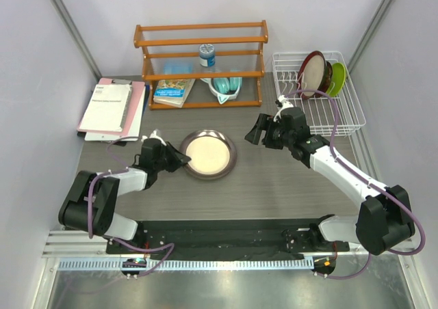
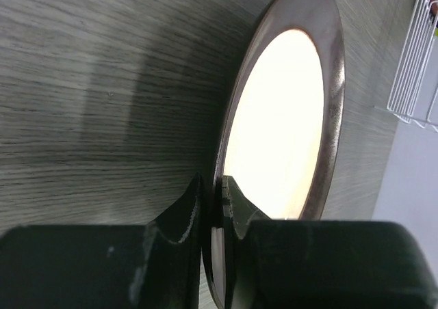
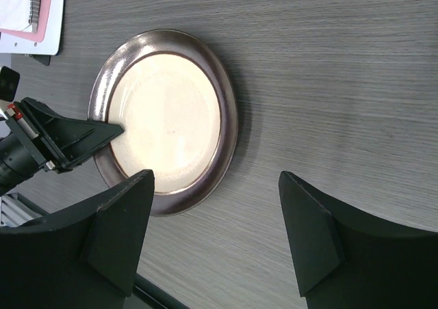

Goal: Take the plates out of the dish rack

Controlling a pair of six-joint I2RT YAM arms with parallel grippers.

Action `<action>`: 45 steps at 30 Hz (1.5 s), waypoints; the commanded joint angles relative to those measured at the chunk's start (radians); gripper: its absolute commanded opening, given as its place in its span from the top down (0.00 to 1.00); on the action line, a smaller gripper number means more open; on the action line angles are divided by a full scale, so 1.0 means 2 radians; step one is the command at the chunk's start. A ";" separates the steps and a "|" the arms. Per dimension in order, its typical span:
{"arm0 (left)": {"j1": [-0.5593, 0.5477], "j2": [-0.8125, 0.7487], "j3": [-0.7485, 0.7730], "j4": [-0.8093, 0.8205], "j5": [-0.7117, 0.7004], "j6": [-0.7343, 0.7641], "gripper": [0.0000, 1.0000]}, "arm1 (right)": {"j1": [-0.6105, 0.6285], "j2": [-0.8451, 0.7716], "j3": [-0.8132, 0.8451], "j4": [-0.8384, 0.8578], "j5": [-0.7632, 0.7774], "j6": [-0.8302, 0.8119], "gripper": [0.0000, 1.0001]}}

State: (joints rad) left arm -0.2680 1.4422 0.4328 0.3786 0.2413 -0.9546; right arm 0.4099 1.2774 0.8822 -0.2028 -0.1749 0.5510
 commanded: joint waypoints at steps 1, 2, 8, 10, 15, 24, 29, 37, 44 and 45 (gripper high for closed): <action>0.020 0.019 -0.006 0.027 0.032 0.006 1.00 | -0.003 0.003 0.001 0.019 -0.003 -0.008 0.21; 0.030 0.024 -0.006 0.029 0.037 0.006 1.00 | -0.002 0.003 0.001 0.019 -0.004 -0.009 0.21; 0.066 0.086 -0.029 0.137 0.115 -0.027 1.00 | -0.003 0.006 0.001 0.019 -0.005 -0.008 0.21; 0.075 0.122 -0.038 0.205 0.134 -0.053 1.00 | -0.003 0.007 0.001 0.019 -0.007 -0.009 0.21; 0.093 0.191 -0.050 0.288 0.166 -0.094 0.98 | -0.003 0.005 -0.001 0.019 -0.005 -0.010 0.20; 0.095 0.153 -0.051 0.233 0.138 -0.057 0.43 | -0.005 0.006 -0.002 0.019 -0.005 -0.013 0.19; 0.094 -0.016 -0.022 0.025 0.048 0.032 0.28 | -0.004 0.009 0.001 0.019 -0.005 -0.014 0.19; 0.088 -0.198 0.052 -0.264 -0.090 0.121 0.10 | -0.004 0.009 0.016 0.017 0.002 -0.022 0.18; 0.073 -0.253 0.149 -0.389 -0.140 0.172 0.00 | -0.007 -0.001 0.079 -0.046 0.116 -0.068 0.18; 0.063 -0.255 0.158 -0.390 -0.145 0.175 0.01 | -0.008 0.000 0.090 -0.064 0.159 -0.075 0.18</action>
State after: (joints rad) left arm -0.1040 0.9630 0.6422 -0.2325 0.0433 -0.6922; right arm 0.4046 1.2987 0.9360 -0.2680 -0.0826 0.4763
